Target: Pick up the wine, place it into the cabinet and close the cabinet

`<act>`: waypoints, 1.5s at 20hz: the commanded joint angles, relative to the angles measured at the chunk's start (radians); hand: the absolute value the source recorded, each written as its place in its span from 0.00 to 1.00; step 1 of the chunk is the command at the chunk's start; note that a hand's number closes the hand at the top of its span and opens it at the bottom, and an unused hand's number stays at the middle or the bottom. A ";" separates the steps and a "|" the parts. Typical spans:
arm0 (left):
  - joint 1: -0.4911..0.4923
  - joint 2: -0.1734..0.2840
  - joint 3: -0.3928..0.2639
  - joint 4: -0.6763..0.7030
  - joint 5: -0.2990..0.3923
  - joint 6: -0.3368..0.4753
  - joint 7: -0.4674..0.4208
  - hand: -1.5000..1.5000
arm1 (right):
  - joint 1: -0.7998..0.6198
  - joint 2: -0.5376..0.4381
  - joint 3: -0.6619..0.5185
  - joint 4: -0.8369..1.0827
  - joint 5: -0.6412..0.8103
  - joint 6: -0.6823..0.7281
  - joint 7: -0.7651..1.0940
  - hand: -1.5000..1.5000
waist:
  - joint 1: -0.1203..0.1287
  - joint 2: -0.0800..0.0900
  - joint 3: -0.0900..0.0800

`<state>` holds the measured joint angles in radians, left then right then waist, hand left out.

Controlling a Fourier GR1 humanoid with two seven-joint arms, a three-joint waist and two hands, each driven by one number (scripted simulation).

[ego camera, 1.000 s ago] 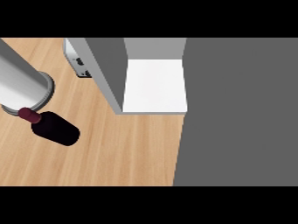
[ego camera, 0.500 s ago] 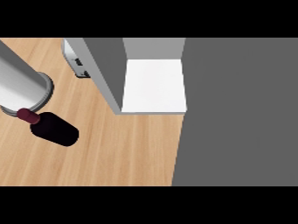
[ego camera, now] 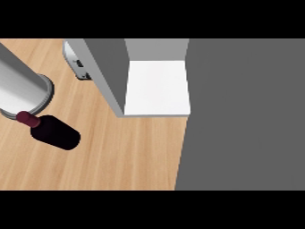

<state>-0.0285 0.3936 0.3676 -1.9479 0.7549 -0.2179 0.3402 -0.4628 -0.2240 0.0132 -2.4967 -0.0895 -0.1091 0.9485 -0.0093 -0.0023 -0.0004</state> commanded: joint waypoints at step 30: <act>-0.029 -0.119 -0.061 0.635 -0.450 -0.222 -0.508 0.00 | -0.139 -0.023 -0.058 -0.042 -0.098 -0.044 0.118 0.00 | 0.004 0.001 0.000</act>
<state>-0.0326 0.2959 0.3279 -1.3769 0.3713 -0.4547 -0.1099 -0.6108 -0.2497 -0.0013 -2.4862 -0.0835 -0.1520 1.0274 -0.0073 -0.0022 -0.0007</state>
